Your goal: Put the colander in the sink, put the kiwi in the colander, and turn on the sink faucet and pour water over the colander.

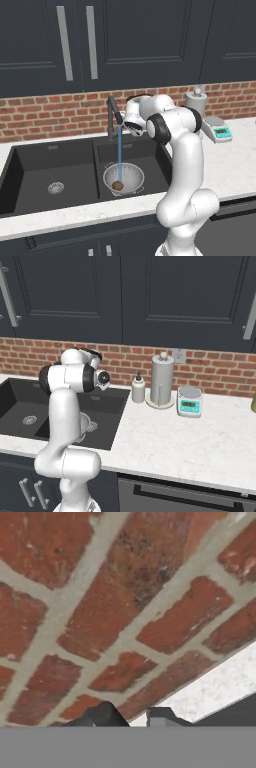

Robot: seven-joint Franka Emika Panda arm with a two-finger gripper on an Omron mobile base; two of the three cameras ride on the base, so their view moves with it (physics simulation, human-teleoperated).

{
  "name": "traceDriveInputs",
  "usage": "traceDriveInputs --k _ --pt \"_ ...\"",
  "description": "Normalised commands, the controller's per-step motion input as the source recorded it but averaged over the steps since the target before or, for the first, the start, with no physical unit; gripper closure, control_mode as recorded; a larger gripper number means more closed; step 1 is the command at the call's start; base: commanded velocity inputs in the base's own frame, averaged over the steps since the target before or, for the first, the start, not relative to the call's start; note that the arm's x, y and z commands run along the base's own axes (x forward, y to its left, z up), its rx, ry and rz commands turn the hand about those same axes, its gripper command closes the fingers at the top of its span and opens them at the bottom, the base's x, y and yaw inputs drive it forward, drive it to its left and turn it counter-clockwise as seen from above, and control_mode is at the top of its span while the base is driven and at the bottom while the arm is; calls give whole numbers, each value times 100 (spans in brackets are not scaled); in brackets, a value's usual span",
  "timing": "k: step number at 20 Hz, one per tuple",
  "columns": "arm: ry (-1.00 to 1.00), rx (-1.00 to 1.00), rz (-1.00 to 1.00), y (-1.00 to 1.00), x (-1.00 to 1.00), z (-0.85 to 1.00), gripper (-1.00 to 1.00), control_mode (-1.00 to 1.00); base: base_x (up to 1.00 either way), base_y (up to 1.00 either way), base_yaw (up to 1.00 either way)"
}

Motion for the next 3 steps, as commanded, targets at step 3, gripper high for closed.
traceDriveInputs --k 3 --pt "0 0 0 0 0 0 100 -100 0 0 0"
